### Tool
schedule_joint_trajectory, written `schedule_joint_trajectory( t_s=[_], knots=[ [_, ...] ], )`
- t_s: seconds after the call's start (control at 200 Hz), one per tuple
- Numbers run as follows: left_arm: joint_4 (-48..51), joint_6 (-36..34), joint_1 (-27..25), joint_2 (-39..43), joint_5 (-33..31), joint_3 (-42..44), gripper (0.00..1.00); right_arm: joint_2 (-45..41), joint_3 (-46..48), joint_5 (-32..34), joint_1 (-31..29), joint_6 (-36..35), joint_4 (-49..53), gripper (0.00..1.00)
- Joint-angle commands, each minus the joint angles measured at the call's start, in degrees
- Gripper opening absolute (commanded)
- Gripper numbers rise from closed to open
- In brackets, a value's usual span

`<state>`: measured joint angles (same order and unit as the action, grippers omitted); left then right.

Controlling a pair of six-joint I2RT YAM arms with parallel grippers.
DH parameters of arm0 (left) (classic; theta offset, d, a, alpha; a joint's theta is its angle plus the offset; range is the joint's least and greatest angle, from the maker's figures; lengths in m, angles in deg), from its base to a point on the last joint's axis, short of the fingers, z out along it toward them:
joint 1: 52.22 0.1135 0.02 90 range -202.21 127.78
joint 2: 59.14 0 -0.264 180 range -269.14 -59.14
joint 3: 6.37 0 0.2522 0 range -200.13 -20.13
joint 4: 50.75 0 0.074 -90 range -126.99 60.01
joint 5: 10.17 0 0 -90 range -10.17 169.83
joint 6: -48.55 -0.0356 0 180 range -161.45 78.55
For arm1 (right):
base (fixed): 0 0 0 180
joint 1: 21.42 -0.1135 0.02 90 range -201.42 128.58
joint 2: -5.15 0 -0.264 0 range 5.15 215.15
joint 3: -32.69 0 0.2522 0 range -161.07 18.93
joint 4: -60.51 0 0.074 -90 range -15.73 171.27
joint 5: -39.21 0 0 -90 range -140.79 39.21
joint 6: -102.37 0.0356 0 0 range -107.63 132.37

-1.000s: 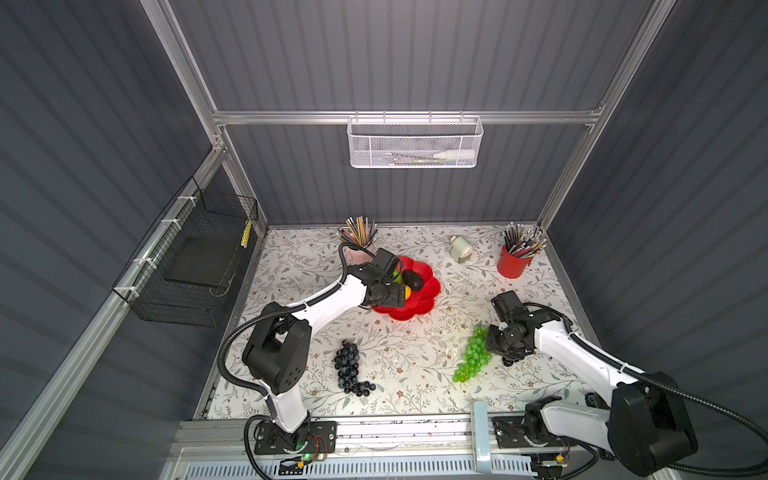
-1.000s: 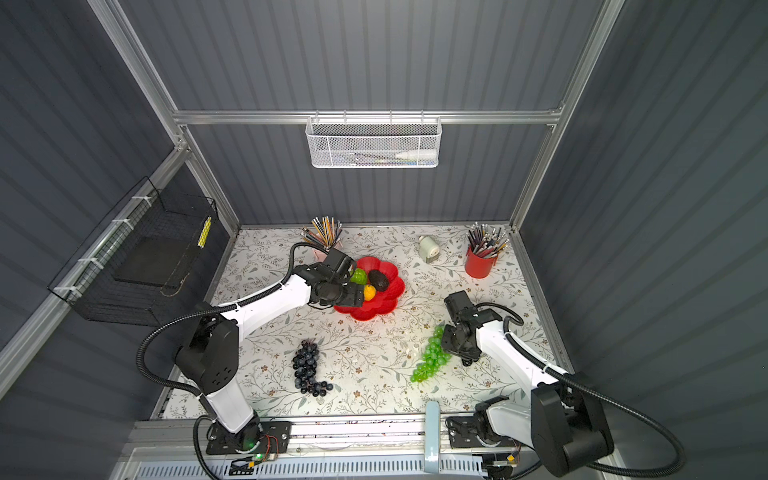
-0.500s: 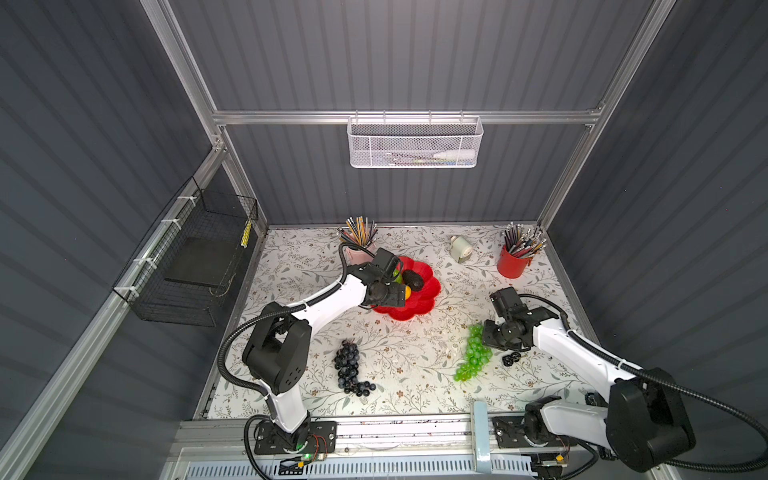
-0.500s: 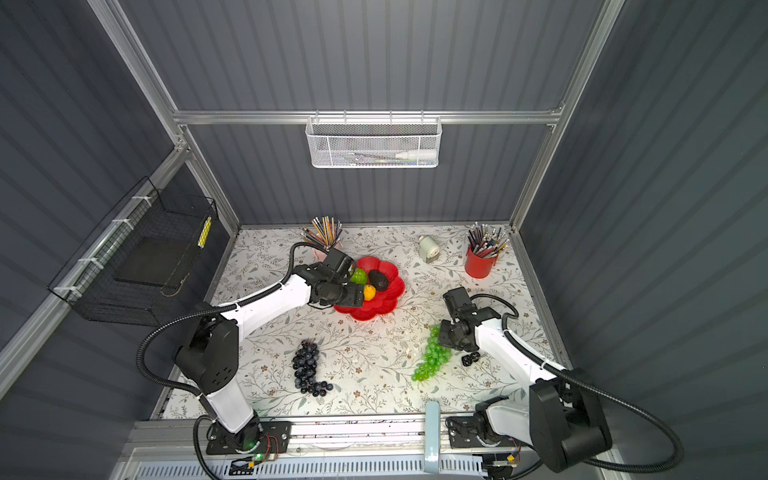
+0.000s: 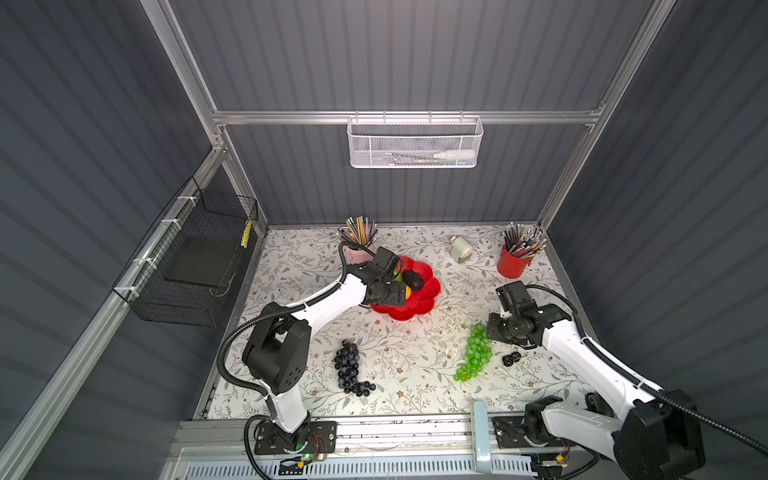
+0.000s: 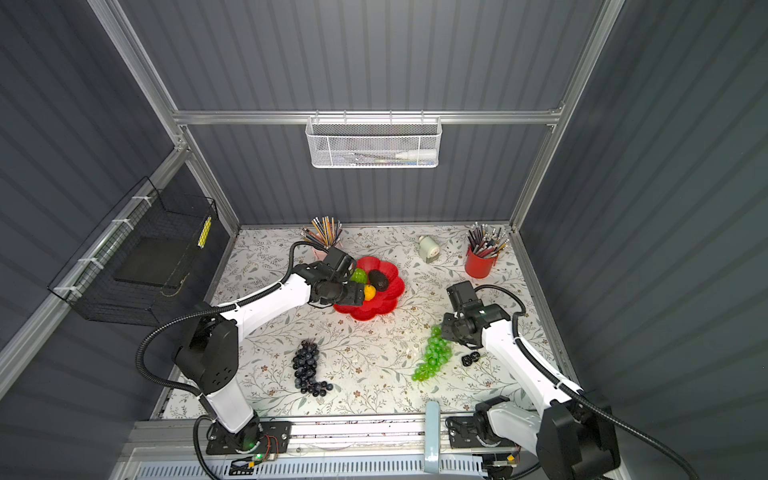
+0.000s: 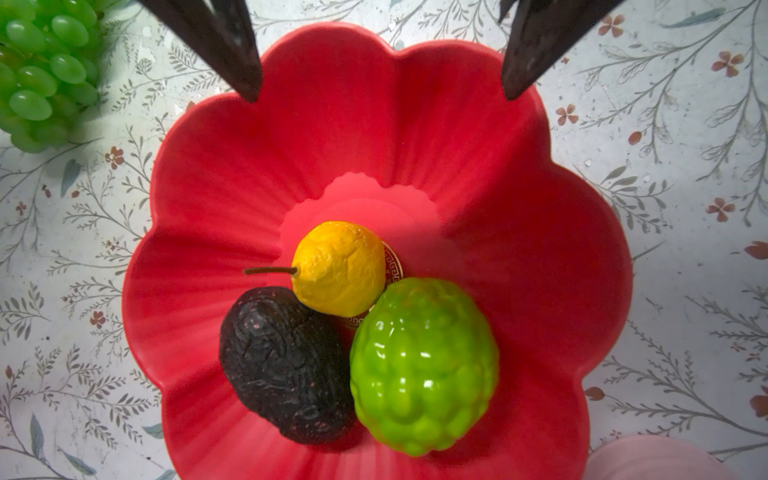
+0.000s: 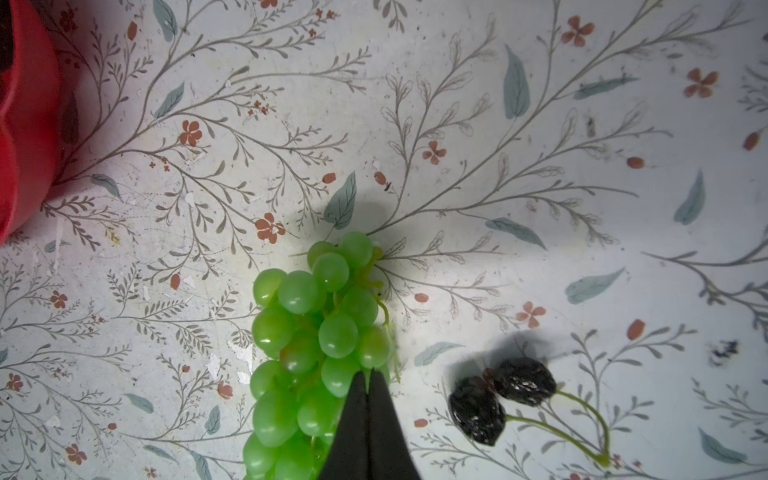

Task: Place and organize the fake fruits in the fruit bowl
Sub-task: 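Lift the green grapes off the table with the right gripper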

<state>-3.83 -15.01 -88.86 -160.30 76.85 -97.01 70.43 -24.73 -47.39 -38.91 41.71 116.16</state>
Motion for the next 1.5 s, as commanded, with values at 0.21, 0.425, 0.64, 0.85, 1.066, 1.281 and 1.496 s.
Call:
schedule_joint_trajectory(
  t_s=[0.21, 0.425, 0.64, 0.85, 1.066, 1.281, 1.496],
  knots=[
    [-0.18, 0.81, 0.28, -0.04, 0.49, -0.81, 0.90, -2.27, -2.57, 0.29, 0.33, -0.02, 3.76, 0.00],
    [-0.25, 0.92, 0.26, 0.02, 0.70, -0.46, 0.90, 0.96, 0.11, -5.25, 3.43, 1.67, 3.01, 0.41],
    [-0.01, 1.07, 0.26, 0.09, 0.61, -0.46, 0.90, 2.25, 3.82, -9.88, 3.31, 2.89, -0.99, 0.36],
    [0.26, 1.16, 0.26, -0.24, 0.81, -0.89, 0.90, 4.97, 5.61, -10.69, 3.00, 2.50, -2.72, 0.50],
    [0.45, 1.28, 0.26, -0.52, 0.92, -1.30, 0.90, 9.00, 4.84, -11.20, 2.64, 1.66, -6.00, 0.44],
    [0.92, 1.22, 0.30, -0.09, 0.26, -1.43, 0.90, 8.78, 3.82, -11.83, 1.33, 1.90, -6.93, 0.23],
    [0.52, 1.34, 0.26, -0.69, 0.77, -1.52, 0.90, 5.03, 3.84, -9.87, 1.24, 1.57, -3.29, 0.00]
  ],
)
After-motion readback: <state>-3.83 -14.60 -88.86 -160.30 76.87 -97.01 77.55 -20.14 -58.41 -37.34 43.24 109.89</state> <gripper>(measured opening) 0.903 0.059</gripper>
